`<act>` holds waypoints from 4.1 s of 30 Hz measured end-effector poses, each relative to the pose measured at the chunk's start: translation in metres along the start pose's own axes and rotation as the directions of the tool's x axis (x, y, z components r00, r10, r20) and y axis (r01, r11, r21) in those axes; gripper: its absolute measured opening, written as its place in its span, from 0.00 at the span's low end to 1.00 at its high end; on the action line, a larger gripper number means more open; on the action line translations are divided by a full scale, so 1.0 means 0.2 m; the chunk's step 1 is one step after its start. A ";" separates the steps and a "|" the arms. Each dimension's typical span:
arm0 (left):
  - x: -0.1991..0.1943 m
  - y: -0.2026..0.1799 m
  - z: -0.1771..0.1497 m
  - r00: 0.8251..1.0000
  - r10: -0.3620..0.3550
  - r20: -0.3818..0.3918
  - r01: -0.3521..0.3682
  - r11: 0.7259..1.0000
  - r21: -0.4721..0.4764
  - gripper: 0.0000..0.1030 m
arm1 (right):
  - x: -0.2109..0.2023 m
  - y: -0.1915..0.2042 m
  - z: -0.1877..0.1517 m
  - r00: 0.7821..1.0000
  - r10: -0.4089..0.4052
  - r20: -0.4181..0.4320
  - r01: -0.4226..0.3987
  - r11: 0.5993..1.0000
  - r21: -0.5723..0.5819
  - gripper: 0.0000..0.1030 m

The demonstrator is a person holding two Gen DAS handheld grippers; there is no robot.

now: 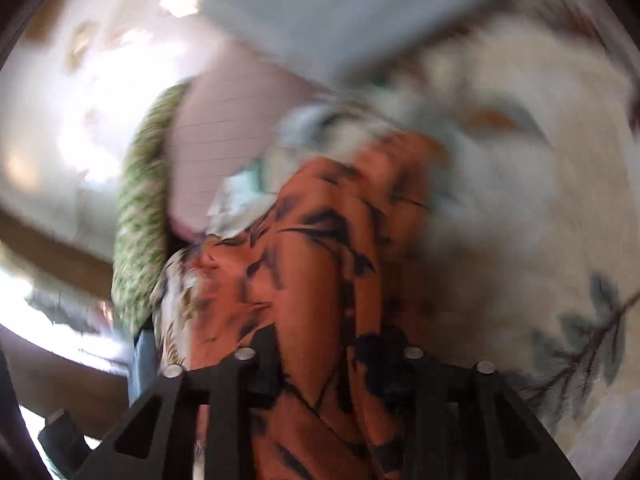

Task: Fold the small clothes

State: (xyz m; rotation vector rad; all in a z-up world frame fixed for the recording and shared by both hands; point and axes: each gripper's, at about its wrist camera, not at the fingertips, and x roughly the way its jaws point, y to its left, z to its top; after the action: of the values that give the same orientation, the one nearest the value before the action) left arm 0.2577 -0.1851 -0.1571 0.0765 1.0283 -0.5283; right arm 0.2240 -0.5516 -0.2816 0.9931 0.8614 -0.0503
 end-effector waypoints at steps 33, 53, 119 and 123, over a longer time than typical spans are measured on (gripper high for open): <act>0.51 -0.16 0.51 0.972 0.216 -0.093 -0.210 0.975 0.073 0.70 | -0.17 0.26 -0.14 0.959 -0.188 -0.213 0.123 0.950 -0.286 0.59; 0.30 -0.24 0.02 0.982 0.125 -0.140 -0.101 0.981 0.167 0.71 | -0.14 0.36 -0.26 0.932 -0.227 -0.282 0.091 0.900 -0.426 0.59; 0.56 -0.11 0.56 0.979 0.188 -0.072 -0.190 0.982 -0.020 1.00 | -0.24 0.05 0.03 0.989 0.128 -0.079 -0.125 0.992 0.030 0.58; 0.37 -0.07 0.36 0.991 0.102 -0.085 -0.106 0.994 -0.039 1.00 | -0.40 0.06 0.03 0.996 0.091 -0.014 -0.092 0.995 -0.036 0.70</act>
State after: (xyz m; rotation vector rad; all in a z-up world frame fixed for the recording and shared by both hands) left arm 0.3378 -0.2472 -0.1787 0.1135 1.1105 -0.4100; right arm 0.1784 -0.5760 -0.2194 0.9979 0.8244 0.0499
